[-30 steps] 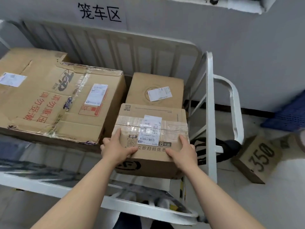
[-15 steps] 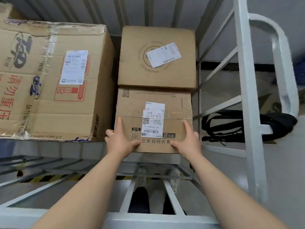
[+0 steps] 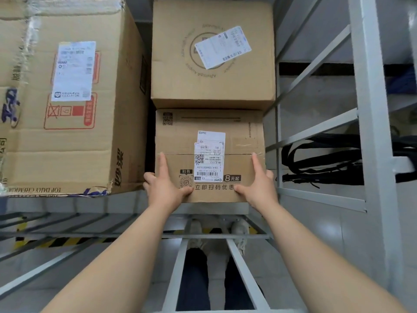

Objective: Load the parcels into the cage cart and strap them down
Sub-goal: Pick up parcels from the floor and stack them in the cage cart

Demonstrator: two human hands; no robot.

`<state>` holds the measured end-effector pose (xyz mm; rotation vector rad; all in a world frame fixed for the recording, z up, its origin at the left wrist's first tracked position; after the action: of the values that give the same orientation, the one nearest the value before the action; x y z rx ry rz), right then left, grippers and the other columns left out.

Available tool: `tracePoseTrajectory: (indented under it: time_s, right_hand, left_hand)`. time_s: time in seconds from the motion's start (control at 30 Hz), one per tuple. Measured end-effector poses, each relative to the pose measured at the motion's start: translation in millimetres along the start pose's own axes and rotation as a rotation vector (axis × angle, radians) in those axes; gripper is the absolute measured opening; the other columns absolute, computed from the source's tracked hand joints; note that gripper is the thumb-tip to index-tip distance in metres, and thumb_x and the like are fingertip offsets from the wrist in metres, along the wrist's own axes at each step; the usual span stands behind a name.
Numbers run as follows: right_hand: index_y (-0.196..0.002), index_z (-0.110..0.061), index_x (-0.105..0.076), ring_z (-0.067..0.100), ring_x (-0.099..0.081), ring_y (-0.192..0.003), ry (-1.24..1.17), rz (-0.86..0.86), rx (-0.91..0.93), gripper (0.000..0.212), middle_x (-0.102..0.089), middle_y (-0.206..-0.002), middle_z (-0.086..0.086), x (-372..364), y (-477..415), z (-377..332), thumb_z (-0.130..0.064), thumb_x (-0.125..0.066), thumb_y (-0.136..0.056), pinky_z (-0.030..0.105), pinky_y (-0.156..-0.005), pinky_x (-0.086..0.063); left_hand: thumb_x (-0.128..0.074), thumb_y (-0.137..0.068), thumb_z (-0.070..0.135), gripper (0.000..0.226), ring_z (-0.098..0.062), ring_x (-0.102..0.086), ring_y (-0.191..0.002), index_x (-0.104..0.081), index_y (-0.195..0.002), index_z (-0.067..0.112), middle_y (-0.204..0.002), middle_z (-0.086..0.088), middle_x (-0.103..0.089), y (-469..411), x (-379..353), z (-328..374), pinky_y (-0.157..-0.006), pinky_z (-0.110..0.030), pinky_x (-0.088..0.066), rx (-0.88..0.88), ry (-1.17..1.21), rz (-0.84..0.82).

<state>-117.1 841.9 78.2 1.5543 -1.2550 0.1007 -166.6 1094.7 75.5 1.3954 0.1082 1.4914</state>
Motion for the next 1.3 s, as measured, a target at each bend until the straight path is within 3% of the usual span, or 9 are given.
tracePoseTrajectory:
  time_s: [0.1,0.2,0.3,0.4,0.53,0.7,0.87,1.03,1.3]
  right_hand:
    - [-0.148,-0.049,-0.004,0.028,-0.050,-0.119,0.033,-0.003,-0.002,0.103,-0.032,-0.139,0.012,3,2,-2,-0.029,-0.077,-0.078,0.039,-0.101,-0.044]
    - [-0.149,-0.042,-0.013,0.033,-0.039,-0.132,0.073,0.042,-0.016,0.092,-0.022,-0.151,0.014,10,8,-8,-0.033,-0.073,-0.081,0.048,-0.108,-0.038]
    - [-0.150,-0.033,-0.024,0.031,-0.029,-0.140,0.056,0.081,0.015,0.077,-0.020,-0.156,0.011,28,24,-21,-0.033,-0.067,-0.085,0.048,-0.112,-0.033]
    - [-0.147,-0.024,-0.034,0.027,-0.035,-0.136,0.081,0.126,0.116,0.067,-0.035,-0.149,0.010,56,45,-41,-0.034,-0.062,-0.087,0.044,-0.111,-0.034]
    - [-0.146,-0.018,-0.037,0.019,-0.030,-0.139,0.040,0.242,0.257,0.059,-0.037,-0.150,0.002,122,96,-63,-0.030,-0.059,-0.092,0.035,-0.115,-0.028]
    - [-0.143,-0.018,-0.043,0.018,-0.036,-0.136,0.008,0.408,0.327,0.054,-0.044,-0.145,0.001,206,153,-50,-0.031,-0.058,-0.093,0.037,-0.114,-0.031]
    - [-0.139,-0.013,-0.048,0.021,-0.040,-0.132,-0.007,0.560,0.273,0.050,-0.049,-0.141,0.005,285,194,6,-0.027,-0.059,-0.092,0.033,-0.111,-0.032]
    - [-0.139,-0.013,-0.048,0.022,-0.044,-0.129,-0.056,0.640,0.197,0.053,-0.051,-0.140,0.006,357,210,94,-0.029,-0.061,-0.091,0.036,-0.109,-0.035]
    - [-0.140,-0.014,-0.047,0.024,-0.046,-0.127,-0.063,0.655,0.043,0.055,-0.052,-0.138,0.007,460,211,259,-0.031,-0.061,-0.090,0.034,-0.106,-0.036]
  left_hand:
    - [-0.080,-0.074,0.040,0.119,-0.038,-0.028,-0.129,0.011,-0.151,0.038,-0.141,-0.022,-0.024,5,3,7,-0.110,-0.047,-0.029,0.004,-0.062,-0.014]
    - [-0.072,-0.081,0.045,0.100,-0.037,-0.023,-0.136,-0.004,-0.154,0.029,-0.151,-0.021,-0.017,14,15,20,-0.111,-0.047,-0.026,-0.044,-0.198,0.019]
    - [-0.062,-0.089,0.045,0.070,-0.033,-0.028,-0.135,-0.031,-0.148,0.025,-0.152,-0.009,-0.028,32,32,43,-0.110,-0.044,-0.029,-0.169,-0.251,0.043]
    - [-0.056,-0.093,0.041,0.049,-0.028,-0.040,-0.129,-0.049,-0.139,0.025,-0.145,0.001,-0.044,51,50,69,-0.105,-0.039,-0.032,-0.291,-0.272,0.055]
    - [-0.053,-0.094,0.041,0.045,-0.023,-0.049,-0.124,-0.053,-0.136,0.025,-0.139,0.002,-0.052,98,80,121,-0.102,-0.037,-0.039,-0.450,-0.243,0.097]
    - [-0.053,-0.094,0.040,0.045,-0.018,-0.052,-0.122,-0.053,-0.136,0.024,-0.133,0.004,-0.057,172,102,197,-0.096,-0.035,-0.045,-0.669,-0.168,0.133]
    - [-0.054,-0.095,0.040,0.042,-0.018,-0.062,-0.103,-0.055,-0.133,0.024,-0.117,0.004,-0.066,257,85,271,-0.085,-0.035,-0.051,-0.882,-0.131,0.144]
    - [-0.051,-0.095,0.042,0.045,-0.017,-0.060,-0.109,-0.053,-0.136,0.024,-0.119,0.006,-0.063,330,23,340,-0.088,-0.036,-0.052,-1.033,-0.180,0.130]
    - [-0.053,-0.093,0.045,0.047,-0.016,-0.058,-0.111,-0.053,-0.136,0.024,-0.123,0.005,-0.062,416,-132,425,-0.093,-0.034,-0.049,-1.023,-0.227,0.004]
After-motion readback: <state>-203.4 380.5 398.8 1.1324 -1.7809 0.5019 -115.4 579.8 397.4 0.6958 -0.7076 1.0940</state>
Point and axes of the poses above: each hand's wrist, its own y-axis away from the middle knuckle, its own x-axis out of the back of the hand, z = x × y, the point moved 5 cm from there along -y, towards the middle knuckle
